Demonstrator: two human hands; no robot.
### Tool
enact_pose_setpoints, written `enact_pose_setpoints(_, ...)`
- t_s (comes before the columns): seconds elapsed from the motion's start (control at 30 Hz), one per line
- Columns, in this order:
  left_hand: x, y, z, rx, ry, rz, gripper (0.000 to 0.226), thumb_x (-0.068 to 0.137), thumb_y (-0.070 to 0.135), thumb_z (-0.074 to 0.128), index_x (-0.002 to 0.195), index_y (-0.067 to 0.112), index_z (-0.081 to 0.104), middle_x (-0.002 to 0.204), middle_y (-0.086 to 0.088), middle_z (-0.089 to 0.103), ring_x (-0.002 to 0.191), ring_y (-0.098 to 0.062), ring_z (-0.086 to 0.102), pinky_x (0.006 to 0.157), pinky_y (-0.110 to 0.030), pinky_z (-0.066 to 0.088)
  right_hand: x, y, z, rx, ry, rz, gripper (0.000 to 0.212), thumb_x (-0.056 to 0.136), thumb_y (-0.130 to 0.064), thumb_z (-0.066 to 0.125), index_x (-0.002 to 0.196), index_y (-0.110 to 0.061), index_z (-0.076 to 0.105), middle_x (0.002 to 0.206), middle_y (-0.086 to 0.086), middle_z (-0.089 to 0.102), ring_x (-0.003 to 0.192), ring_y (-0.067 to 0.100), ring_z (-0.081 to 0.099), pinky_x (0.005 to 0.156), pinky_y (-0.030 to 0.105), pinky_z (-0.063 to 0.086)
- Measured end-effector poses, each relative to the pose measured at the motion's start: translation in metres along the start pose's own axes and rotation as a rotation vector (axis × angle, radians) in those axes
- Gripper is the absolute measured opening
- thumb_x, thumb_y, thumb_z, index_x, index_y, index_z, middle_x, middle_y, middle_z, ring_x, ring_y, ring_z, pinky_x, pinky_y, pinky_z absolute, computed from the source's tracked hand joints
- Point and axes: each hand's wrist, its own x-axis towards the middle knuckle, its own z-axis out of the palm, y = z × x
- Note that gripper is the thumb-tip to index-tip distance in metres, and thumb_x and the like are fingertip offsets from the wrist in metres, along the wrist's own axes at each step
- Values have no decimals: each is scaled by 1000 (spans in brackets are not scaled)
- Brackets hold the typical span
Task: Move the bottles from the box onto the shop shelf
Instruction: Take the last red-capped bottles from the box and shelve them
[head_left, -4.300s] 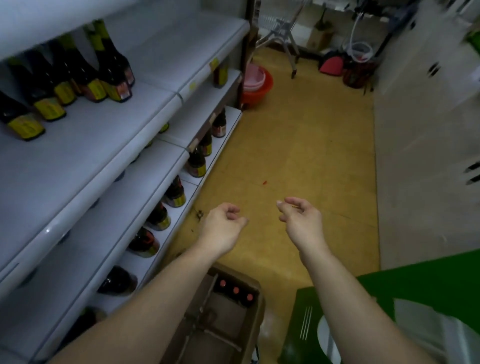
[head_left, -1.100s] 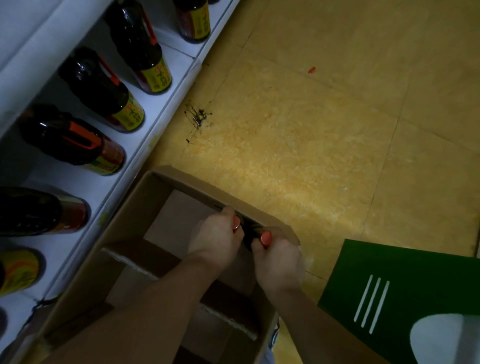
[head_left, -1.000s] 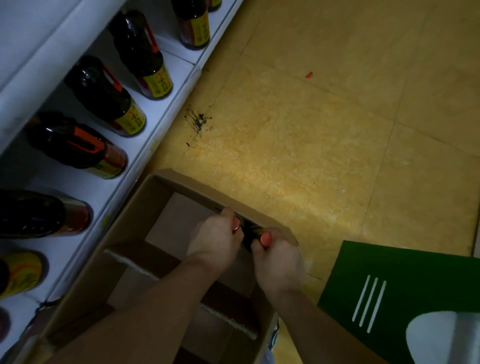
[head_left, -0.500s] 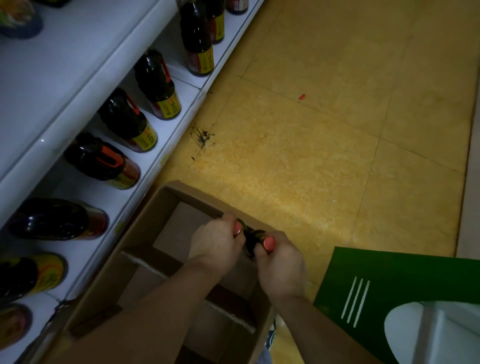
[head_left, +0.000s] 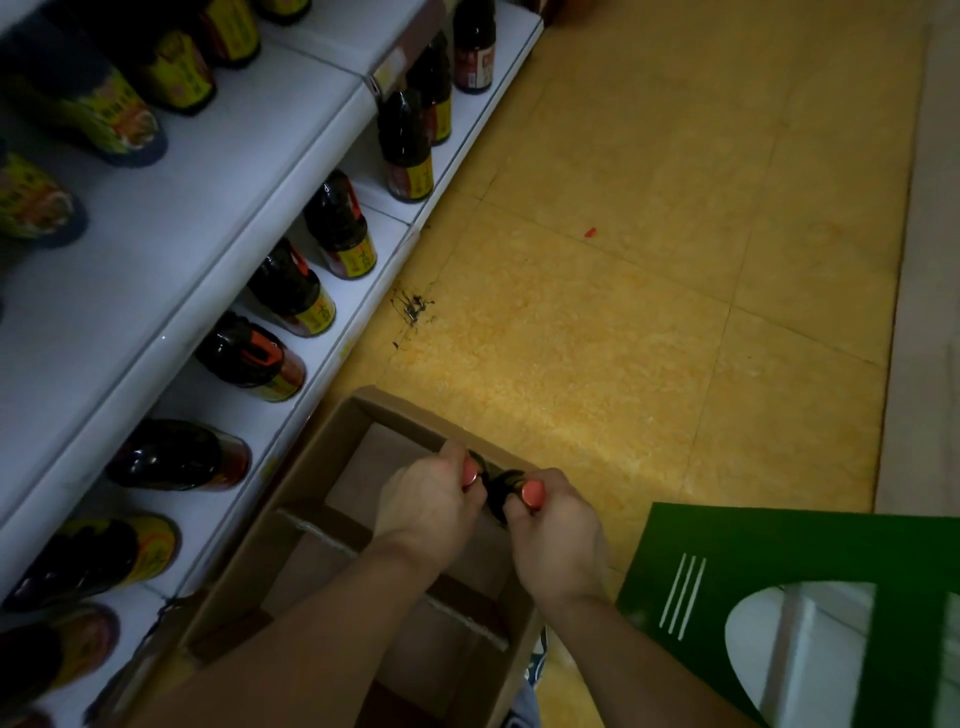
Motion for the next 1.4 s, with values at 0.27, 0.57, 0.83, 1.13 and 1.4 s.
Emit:
enact_pose_setpoints(0.27, -34, 19, -41, 9, -10, 7, 15, 98, 40, 58, 96, 29, 48, 84, 8, 64, 88, -20, 68, 70, -33, 47, -30, -20, -40, -20, -13, -22, 10, 95, -33, 65, 104, -33, 60, 95, -7, 67, 86, 17, 65, 73, 34, 56)
enact_pose_setpoints(0.57, -77, 39, -101, -18, -12, 12, 15, 96, 39, 59, 94, 29, 49, 85, 5, 68, 88, -24, 68, 71, -34, 48, -73, -52, -88, 16, -15, -30, 7, 95, -35, 64, 99, -37, 58, 93, -9, 65, 84, 15, 63, 71, 32, 54)
enact_pose_setpoints(0.83, -111, 55, -142, -47, 11, 4, 15, 95, 37, 59, 92, 26, 49, 86, 0, 70, 88, -28, 68, 74, -39, 54, -102, -81, -118, 30, -10, -75, 8, 94, -34, 63, 102, -34, 60, 93, -7, 66, 87, 19, 64, 76, 38, 56)
enact_pose_setpoints(1.13, -142, 74, -186, -47, 73, 15, 17, 95, 33, 59, 91, 20, 49, 89, -6, 70, 89, -32, 67, 67, -36, 43, -127, -104, -147, -17, -8, -89, 12, 93, -37, 63, 103, -31, 61, 95, -3, 69, 90, 25, 65, 74, 35, 52)
enact_pose_setpoints(1.4, -165, 84, -227, -14, 76, 28, 19, 93, 36, 59, 92, 21, 48, 94, -10, 70, 92, -37, 65, 65, -37, 39, -153, -130, -180, 19, -4, -128, 9, 94, -36, 63, 97, -35, 54, 91, -5, 64, 84, 23, 61, 69, 31, 46)
